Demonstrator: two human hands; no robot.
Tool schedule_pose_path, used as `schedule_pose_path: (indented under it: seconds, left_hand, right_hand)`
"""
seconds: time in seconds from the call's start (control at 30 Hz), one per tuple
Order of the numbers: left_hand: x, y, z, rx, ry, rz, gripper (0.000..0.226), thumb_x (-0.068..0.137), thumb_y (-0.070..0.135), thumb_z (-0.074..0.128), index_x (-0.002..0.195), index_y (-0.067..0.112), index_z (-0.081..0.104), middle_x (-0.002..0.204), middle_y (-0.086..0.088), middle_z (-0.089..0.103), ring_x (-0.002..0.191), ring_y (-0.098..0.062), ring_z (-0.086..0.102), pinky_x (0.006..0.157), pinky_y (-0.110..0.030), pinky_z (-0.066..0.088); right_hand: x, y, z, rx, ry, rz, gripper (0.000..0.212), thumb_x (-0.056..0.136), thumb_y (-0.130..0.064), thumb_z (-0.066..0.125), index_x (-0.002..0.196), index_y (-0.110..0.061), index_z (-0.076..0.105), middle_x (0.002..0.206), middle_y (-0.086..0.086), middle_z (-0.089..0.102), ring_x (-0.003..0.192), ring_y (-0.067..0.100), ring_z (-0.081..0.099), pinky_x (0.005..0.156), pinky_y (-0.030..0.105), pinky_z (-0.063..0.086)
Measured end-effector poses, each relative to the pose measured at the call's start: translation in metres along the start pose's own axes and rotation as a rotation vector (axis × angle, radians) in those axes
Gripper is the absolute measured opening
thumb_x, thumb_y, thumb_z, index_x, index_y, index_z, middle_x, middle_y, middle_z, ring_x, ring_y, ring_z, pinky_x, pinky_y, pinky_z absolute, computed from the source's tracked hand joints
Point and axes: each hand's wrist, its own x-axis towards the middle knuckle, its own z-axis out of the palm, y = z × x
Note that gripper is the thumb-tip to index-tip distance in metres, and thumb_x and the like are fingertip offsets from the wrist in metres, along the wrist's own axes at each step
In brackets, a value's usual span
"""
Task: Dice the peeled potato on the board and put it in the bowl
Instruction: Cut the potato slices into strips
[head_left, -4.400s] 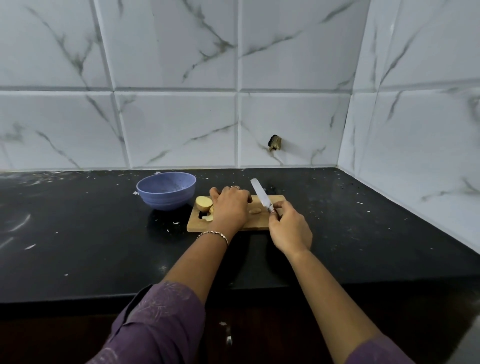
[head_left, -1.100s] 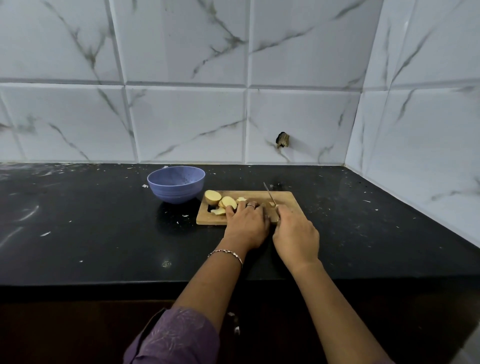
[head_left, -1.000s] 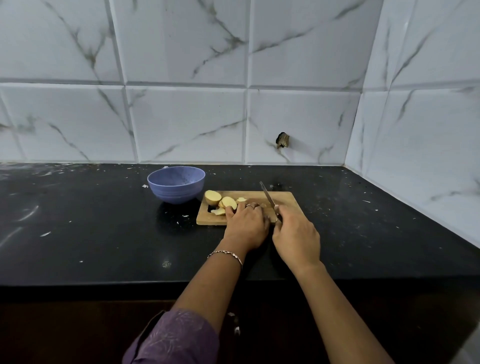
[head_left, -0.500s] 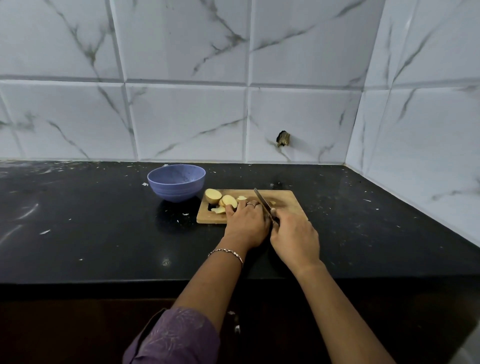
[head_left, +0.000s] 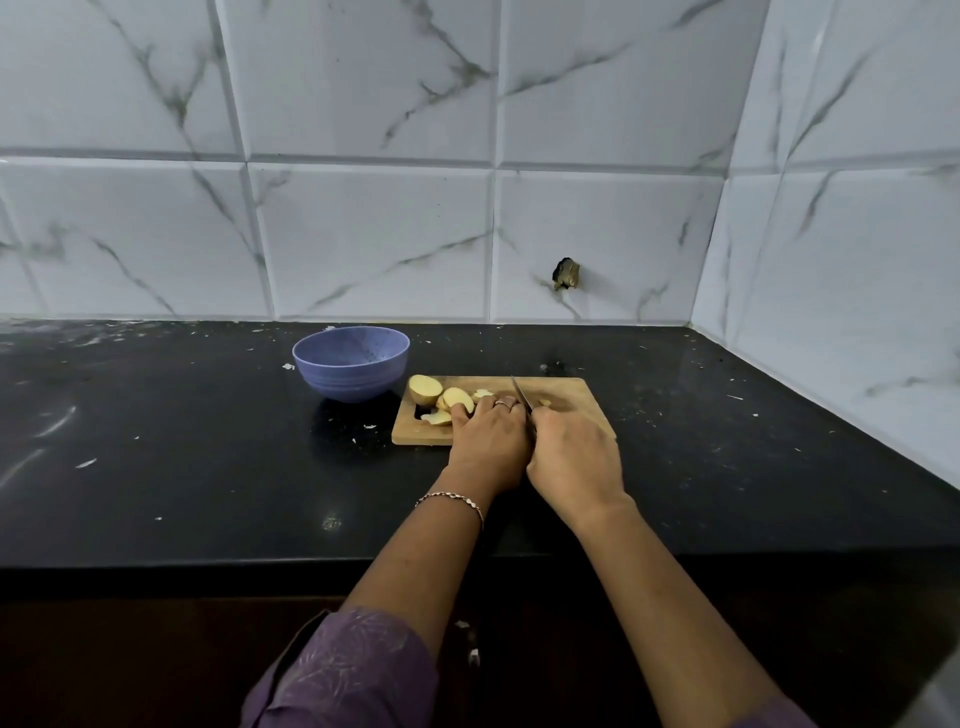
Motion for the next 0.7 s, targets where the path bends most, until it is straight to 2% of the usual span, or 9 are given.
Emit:
schedule_pose_path:
  seconds: [0.27,0.57,0.7]
  left_hand:
    - [-0.002,0.000,-0.001,0.026,0.002,0.005,0.036,0.098,0.019,0.042,0.133,0.017,0.046,0.147,-0.001,0.040,0.137,-0.022,0.031,0.105,-0.052,0.023]
    - [-0.003,0.002,0.000,0.001,0.008,-0.014,0.032,0.100,0.021,0.035,0.128,0.015,0.049,0.145,-0.001,0.042,0.136,-0.022,0.033,0.104,-0.053,0.025]
    - [-0.002,0.002,0.002,-0.028,0.002,-0.026,0.034,0.101,0.023,0.033,0.129,0.015,0.050,0.147,0.000,0.042,0.138,-0.020,0.031,0.106,-0.054,0.023]
  right_hand:
    - [0.000,-0.002,-0.002,-0.011,-0.012,-0.010,0.026,0.093,-0.008,0.052,0.115,-0.018,0.063,0.107,0.002,0.068,0.099,0.020,0.064,0.080,0.031,0.052]
    - [-0.012,-0.001,-0.008,-0.005,-0.016,0.023,0.022,0.092,-0.008,0.053,0.111,-0.017,0.061,0.103,0.002,0.066,0.095,0.022,0.064,0.070,0.031,0.046]
    - [-0.021,-0.002,-0.017,0.009,-0.035,0.018,0.023,0.093,-0.009,0.054,0.113,-0.018,0.060,0.106,0.002,0.065,0.097,0.022,0.063,0.072,0.030,0.045]
